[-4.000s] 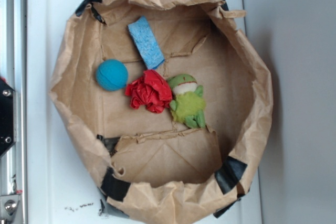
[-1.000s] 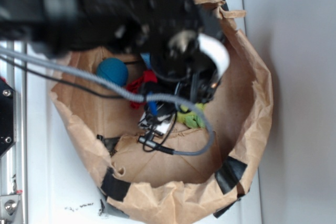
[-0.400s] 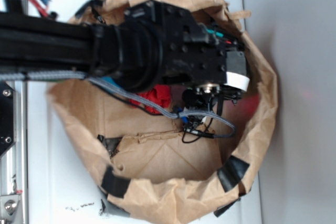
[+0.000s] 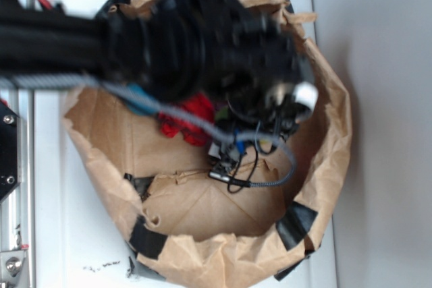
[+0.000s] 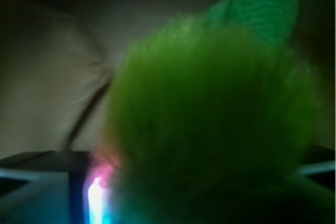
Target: Grab the green animal.
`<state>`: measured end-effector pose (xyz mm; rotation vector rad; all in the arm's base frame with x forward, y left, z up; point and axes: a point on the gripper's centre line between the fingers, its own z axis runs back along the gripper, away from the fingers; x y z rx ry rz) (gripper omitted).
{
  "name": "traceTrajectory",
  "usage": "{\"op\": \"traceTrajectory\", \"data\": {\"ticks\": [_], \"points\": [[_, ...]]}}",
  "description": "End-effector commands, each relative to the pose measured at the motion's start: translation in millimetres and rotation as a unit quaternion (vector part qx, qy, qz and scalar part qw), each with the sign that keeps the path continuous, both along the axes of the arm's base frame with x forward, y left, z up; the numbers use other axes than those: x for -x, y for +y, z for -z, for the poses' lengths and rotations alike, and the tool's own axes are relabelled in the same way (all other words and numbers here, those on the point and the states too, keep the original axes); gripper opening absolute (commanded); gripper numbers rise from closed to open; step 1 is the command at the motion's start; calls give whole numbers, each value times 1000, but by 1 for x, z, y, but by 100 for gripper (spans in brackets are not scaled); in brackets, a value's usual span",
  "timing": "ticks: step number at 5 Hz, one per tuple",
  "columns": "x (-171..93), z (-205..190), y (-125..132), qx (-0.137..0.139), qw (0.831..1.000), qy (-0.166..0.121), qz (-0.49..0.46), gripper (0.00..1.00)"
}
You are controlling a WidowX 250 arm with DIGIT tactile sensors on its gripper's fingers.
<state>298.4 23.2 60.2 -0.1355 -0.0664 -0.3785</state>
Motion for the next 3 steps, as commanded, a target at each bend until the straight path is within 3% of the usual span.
{"op": "traceTrajectory", "data": {"ticks": [1, 2, 3], "points": [[3, -107, 15, 39, 999, -30, 3, 0], [7, -120, 16, 41, 998, -44, -9, 0], [7, -120, 16, 41, 998, -44, -9, 100]]}}
